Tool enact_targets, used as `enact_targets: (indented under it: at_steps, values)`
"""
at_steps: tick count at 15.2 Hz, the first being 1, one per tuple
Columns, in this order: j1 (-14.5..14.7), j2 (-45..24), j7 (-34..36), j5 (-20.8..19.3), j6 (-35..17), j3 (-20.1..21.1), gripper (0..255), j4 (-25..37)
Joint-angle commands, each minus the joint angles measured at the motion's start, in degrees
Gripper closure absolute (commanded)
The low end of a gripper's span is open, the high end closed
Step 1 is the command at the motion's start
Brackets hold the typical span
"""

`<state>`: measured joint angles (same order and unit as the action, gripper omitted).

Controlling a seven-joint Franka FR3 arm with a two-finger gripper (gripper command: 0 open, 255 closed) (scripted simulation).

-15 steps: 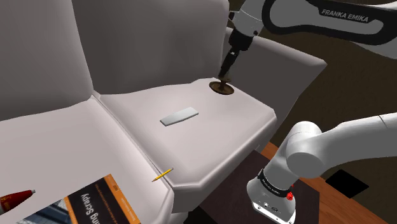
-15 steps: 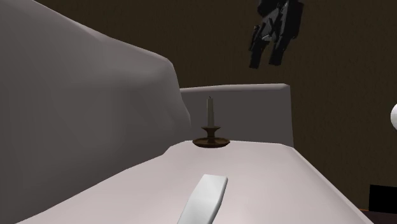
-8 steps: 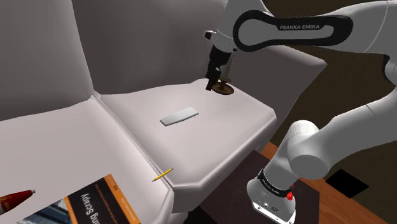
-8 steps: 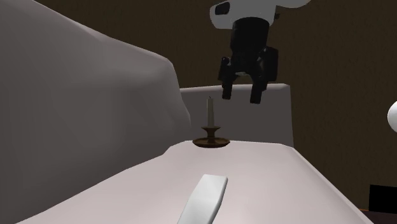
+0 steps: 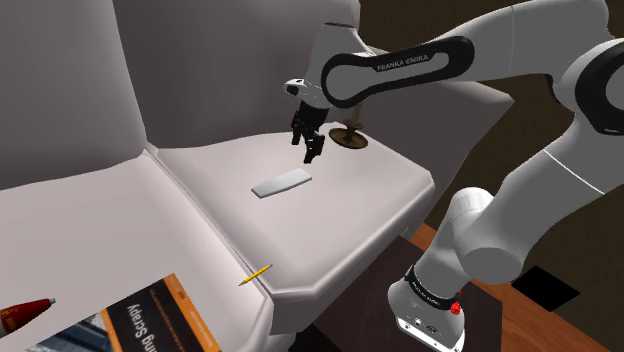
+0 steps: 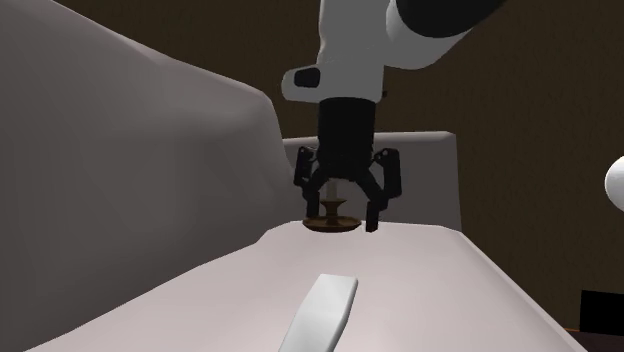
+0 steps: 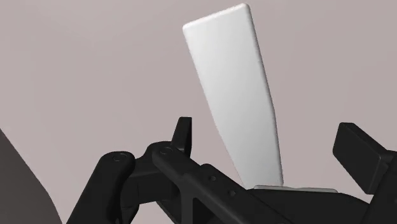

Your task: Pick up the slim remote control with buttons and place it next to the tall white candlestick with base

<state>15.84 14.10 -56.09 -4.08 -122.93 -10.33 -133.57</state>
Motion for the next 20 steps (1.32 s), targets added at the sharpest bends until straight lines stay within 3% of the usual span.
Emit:
enact_targets:
  at_steps: [1,5,13,20]
  values:
    - [1.39,-3.94,-6.29,1.04,-2.07,-0.52,0,0.67]
    - [3.4,-11.42,-18.03,3.09,-5.42,-0.59,0,2.17]
    - [3.31,-15.24,-18.97,4.01,-11.41,-0.54,0,-0.13]
    - [3.31,-15.24,-18.97,4.01,-11.41,-0.54,0,-0.13]
